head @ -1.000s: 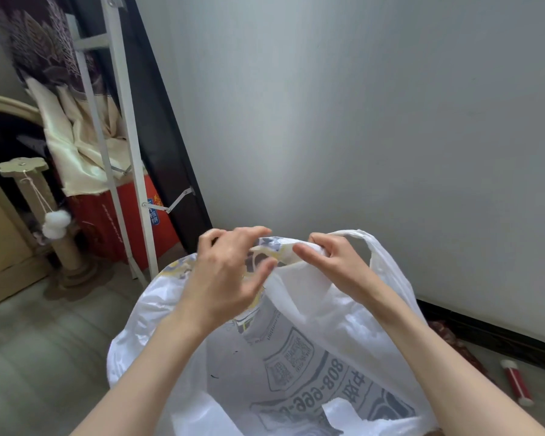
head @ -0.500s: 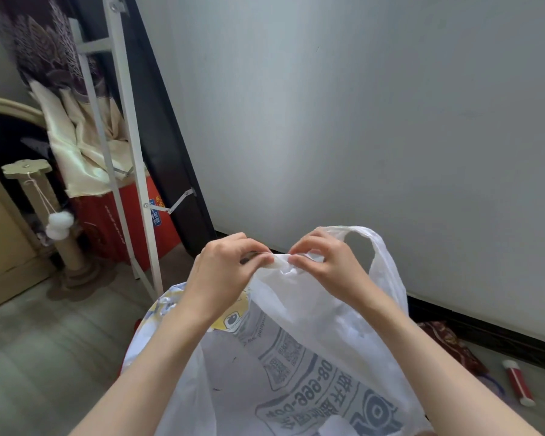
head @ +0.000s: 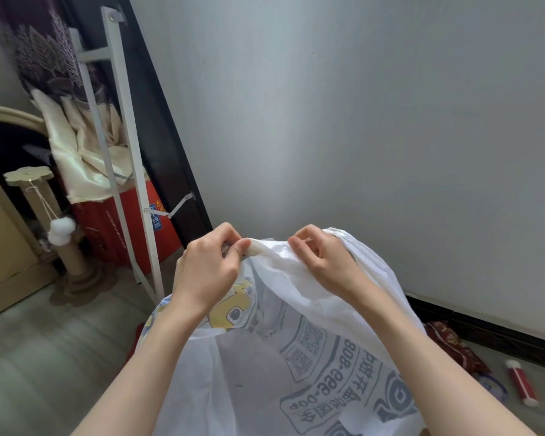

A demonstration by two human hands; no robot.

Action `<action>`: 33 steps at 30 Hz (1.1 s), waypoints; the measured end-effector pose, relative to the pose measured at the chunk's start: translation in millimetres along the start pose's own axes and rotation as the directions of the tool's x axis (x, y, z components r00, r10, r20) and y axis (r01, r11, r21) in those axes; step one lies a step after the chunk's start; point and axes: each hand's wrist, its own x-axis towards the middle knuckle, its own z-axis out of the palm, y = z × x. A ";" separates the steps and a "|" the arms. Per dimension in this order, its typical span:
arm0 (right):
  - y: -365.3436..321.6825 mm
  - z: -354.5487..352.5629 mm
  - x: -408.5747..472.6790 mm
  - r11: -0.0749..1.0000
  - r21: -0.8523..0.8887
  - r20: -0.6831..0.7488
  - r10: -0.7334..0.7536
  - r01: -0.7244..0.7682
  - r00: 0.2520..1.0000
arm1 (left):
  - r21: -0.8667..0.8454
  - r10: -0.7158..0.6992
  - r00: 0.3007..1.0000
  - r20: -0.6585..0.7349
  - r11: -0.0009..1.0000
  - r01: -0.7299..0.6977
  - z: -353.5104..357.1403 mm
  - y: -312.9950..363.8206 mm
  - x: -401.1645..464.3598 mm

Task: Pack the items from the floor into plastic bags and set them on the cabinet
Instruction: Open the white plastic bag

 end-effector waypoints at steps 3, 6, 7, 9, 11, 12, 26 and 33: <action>0.6 -5.0 -1.3 0.999 0.024 0.089 -0.029 0.027 0.996 | 0.129 -0.048 0.999 0.006 0.990 0.047 -5.5 -5.3 2.3; 3.7 -10.6 0.7 1.000 -0.030 0.038 0.004 -0.003 0.999 | 0.266 0.001 1.000 -0.019 0.964 0.004 -3.4 -8.7 1.3; 4.8 -11.1 1.0 0.999 -0.032 0.022 0.032 -0.032 0.999 | 0.252 0.078 0.996 -0.036 0.966 -0.067 -1.1 -8.9 -0.6; 3.4 -9.6 0.6 0.993 0.029 0.025 0.109 -0.110 0.994 | 0.118 0.239 0.970 0.043 0.963 -0.242 4.9 -2.7 -6.4; -3.1 -6.0 0.7 0.953 0.223 0.059 0.198 -0.207 0.978 | -0.071 0.339 0.921 0.191 0.941 -0.331 12.8 8.6 -12.9; -6.8 -4.6 2.0 0.913 0.326 0.076 0.233 -0.245 0.970 | -0.117 0.369 0.902 0.224 0.929 -0.351 16.3 14.1 -15.3; 2.4 -3.4 -15.3 0.948 -0.300 0.102 -0.078 0.106 0.992 | -0.057 -0.024 0.996 -0.091 0.998 0.019 0.5 -0.3 2.6; 12.3 -2.5 -13.1 0.927 -0.358 -0.114 -0.159 0.109 0.981 | -0.085 -0.093 0.993 -0.077 0.993 0.086 -15.6 -11.5 5.7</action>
